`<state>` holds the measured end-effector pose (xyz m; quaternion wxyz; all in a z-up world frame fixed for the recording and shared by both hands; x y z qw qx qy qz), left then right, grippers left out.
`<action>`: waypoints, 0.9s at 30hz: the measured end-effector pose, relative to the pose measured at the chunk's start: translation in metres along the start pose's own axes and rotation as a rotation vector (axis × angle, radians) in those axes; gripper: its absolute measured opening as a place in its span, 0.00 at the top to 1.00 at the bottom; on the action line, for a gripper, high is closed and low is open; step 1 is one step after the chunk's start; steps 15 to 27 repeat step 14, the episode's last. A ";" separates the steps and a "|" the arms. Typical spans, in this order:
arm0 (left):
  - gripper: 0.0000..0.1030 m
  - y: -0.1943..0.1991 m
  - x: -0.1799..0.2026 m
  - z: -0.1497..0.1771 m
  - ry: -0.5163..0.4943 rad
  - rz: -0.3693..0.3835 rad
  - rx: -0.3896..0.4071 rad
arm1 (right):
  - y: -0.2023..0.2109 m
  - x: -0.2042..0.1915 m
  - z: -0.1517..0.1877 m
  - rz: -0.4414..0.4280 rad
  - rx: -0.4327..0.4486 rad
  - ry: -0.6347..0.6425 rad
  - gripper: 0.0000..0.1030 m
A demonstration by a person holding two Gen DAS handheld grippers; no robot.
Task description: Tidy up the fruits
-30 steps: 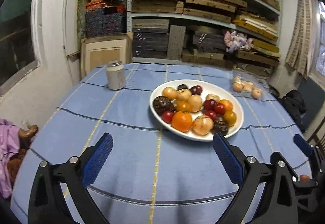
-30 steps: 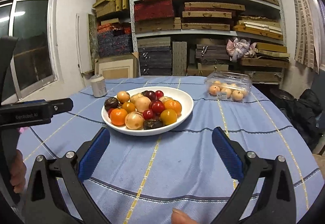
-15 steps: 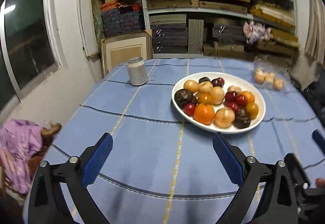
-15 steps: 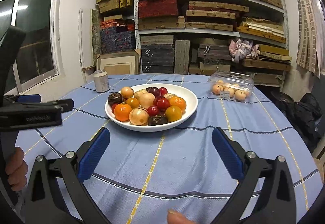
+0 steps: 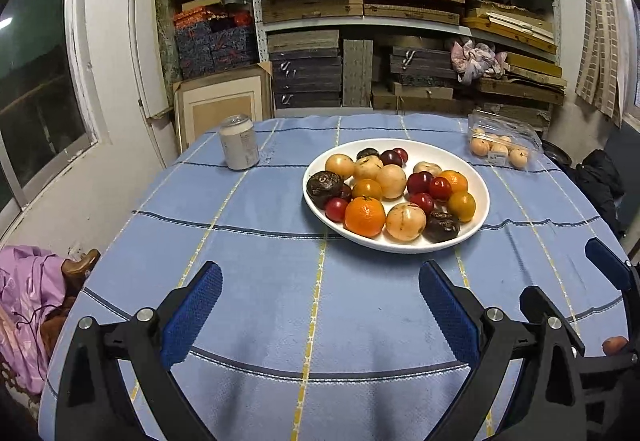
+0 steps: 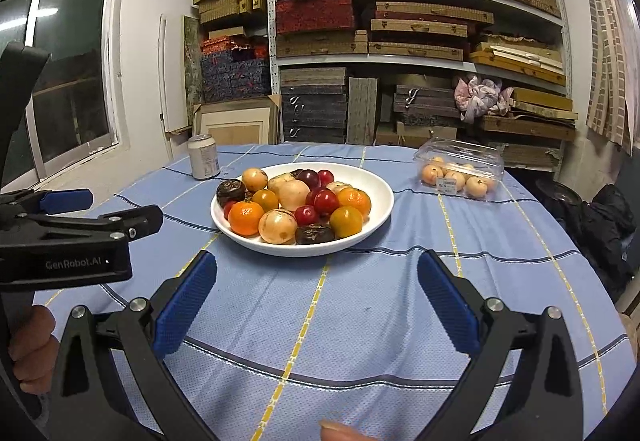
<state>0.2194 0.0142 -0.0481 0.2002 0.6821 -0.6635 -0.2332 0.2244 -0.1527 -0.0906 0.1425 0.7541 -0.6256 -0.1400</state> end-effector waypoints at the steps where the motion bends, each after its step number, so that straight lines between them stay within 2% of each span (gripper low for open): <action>1: 0.04 0.000 0.002 0.000 -0.004 0.005 0.001 | 0.000 0.000 0.000 -0.001 -0.001 0.000 0.04; 6: 0.04 -0.002 0.006 0.001 -0.003 0.040 -0.011 | 0.001 0.002 -0.001 -0.011 0.001 -0.021 0.04; 10: 0.04 -0.004 0.005 0.002 0.004 0.026 -0.019 | 0.003 0.006 -0.003 -0.037 0.002 -0.051 0.04; 27: 0.04 -0.003 0.006 0.004 -0.005 0.027 -0.022 | 0.003 0.006 -0.004 -0.032 -0.001 -0.051 0.04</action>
Point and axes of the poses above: each gripper's, at about its wrist camera, not at the fingertips, and y roughly against the way its jaws point, x to its right, z to its underside, the point moved 7 cm from there along -y, roughly the way its jaws point, and after that the axes turned 4 degrees about z, right-handed, at the moved point
